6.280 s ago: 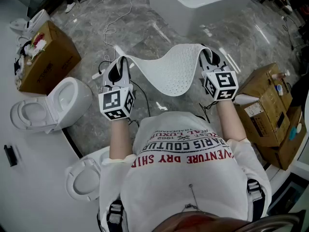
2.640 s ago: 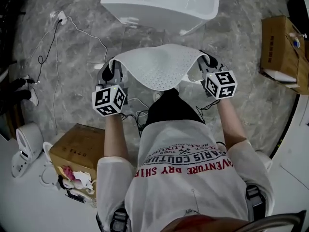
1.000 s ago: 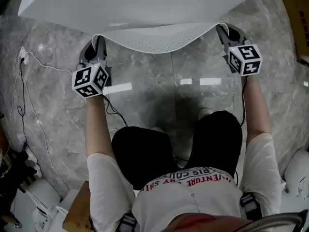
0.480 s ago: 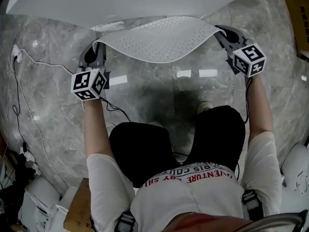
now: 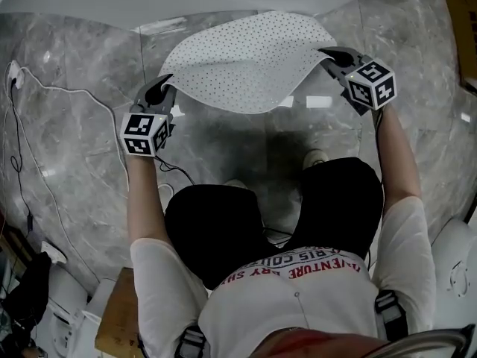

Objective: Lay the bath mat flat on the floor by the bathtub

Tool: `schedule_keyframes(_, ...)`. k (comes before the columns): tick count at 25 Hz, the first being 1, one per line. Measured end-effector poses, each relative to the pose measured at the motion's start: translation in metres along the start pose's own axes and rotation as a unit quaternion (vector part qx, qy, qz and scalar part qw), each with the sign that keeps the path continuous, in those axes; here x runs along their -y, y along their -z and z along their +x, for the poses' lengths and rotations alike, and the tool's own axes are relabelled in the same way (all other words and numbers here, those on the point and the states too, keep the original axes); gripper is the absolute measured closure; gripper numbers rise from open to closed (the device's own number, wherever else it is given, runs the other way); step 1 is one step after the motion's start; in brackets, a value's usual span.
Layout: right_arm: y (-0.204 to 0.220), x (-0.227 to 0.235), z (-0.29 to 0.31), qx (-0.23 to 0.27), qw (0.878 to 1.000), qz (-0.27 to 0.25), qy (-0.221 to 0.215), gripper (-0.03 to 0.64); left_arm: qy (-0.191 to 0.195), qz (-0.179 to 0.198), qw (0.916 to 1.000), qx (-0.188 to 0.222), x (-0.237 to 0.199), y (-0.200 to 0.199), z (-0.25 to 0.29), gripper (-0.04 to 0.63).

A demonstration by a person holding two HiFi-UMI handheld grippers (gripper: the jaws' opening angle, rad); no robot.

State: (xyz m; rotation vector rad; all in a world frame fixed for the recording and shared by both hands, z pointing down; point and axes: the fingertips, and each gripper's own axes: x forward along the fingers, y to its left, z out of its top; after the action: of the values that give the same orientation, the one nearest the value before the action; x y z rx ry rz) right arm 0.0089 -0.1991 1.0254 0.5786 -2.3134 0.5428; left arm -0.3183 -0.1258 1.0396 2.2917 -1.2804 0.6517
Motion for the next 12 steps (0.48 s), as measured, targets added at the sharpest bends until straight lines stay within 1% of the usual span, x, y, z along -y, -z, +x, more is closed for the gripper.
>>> schedule_keyframes(2, 0.010, 0.005, 0.010, 0.001, 0.999, 0.032, -0.007, 0.604, 0.005, -0.017, 0.9997, -0.014, -0.001, 0.018, 0.003, 0.575)
schedule_keyframes(5, 0.026, 0.012, 0.020, 0.000, 0.998, 0.070, -0.011, 0.604, 0.011, -0.029, 0.9988, -0.037, 0.000, 0.046, 0.009, 0.575)
schedule_keyframes(7, 0.038, 0.018, 0.025, -0.018, 0.997, 0.069, 0.003, 0.604, 0.011, -0.041, 0.9979, -0.048, 0.000, 0.061, 0.012, 0.575)
schedule_keyframes(10, 0.063, 0.024, 0.034, -0.068, 0.996, 0.046, 0.020, 0.604, 0.006, -0.058, 0.9965, -0.060, 0.002, 0.076, 0.020, 0.575)
schedule_keyframes(12, 0.074, 0.027, 0.041, -0.079, 0.995, 0.050, 0.034, 0.604, -0.008, -0.080, 0.9954, -0.051, 0.001, 0.082, 0.026, 0.574)
